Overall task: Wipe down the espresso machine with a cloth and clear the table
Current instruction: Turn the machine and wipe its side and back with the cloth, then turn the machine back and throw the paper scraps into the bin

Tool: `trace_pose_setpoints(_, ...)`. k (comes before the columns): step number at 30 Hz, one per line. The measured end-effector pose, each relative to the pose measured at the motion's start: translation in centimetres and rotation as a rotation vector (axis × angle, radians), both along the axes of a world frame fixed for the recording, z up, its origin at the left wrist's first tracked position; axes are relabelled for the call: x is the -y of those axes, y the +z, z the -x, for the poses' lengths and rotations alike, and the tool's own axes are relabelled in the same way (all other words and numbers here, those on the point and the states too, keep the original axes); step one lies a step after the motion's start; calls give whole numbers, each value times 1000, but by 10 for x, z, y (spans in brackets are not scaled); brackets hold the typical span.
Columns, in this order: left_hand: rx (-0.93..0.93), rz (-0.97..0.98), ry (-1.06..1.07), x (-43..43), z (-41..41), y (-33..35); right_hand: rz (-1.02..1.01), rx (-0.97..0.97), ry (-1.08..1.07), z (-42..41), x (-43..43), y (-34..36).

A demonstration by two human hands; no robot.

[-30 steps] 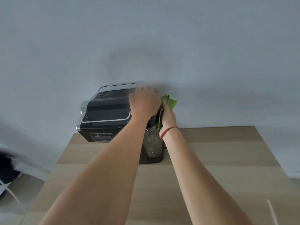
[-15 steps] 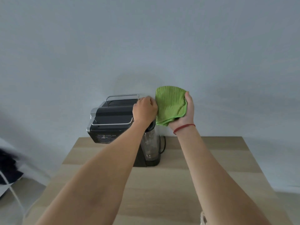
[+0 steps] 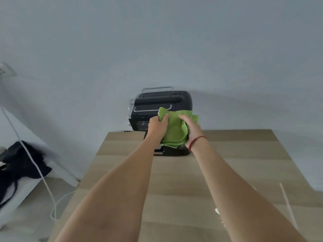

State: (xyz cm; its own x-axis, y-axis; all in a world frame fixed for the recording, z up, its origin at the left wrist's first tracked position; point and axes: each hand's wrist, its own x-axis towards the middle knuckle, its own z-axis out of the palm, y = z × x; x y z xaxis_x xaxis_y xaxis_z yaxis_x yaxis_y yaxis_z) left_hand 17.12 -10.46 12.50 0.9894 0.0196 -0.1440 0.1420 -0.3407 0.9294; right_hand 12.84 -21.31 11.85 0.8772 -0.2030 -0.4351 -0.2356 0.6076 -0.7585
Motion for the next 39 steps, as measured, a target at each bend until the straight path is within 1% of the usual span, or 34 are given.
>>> trace_pose_setpoints(2,-1,-66,5,-23,18,-23,152,-85,-40,19,-16,-27)
trace_pose_setpoints(5,-59,-131,-7,-55,47,-66,381,-195,-15,52,-38,-70)
trace_pose_setpoints(9,-223,-209,-76,-85,86,-129,614,-347,66,98,-60,-132)
trace_pose_setpoints(13,-388,-267,-175,-99,124,-180,690,-491,87,138,-71,-183)
trace_pose_setpoints(16,-525,-329,-254,-105,141,-204,749,-564,119,155,-77,-205)
trace_pose_setpoints(19,-627,-451,-328,-110,146,-213,850,-607,169,162,-82,-211)
trace_pose_setpoints(22,-645,-574,-354,-111,142,-205,898,-632,192,159,-81,-205)
trace_pose_setpoints(24,-581,-628,-370,-110,131,-191,910,-644,174,149,-77,-193)
trace_pose_setpoints(26,-463,-657,-323,-107,116,-164,913,-619,113,133,-70,-170)
trace_pose_setpoints(30,-158,-637,-101,-95,73,-99,939,-494,34,90,-57,-101)
trace_pose_setpoints(33,91,-568,22,-87,41,-54,928,-359,-35,57,-52,-49)
trace_pose_setpoints(36,261,-489,35,-79,14,-15,823,-248,-138,26,-48,-9)
trace_pose_setpoints(39,346,-498,-46,-76,-12,6,763,-206,-172,-5,-48,14)
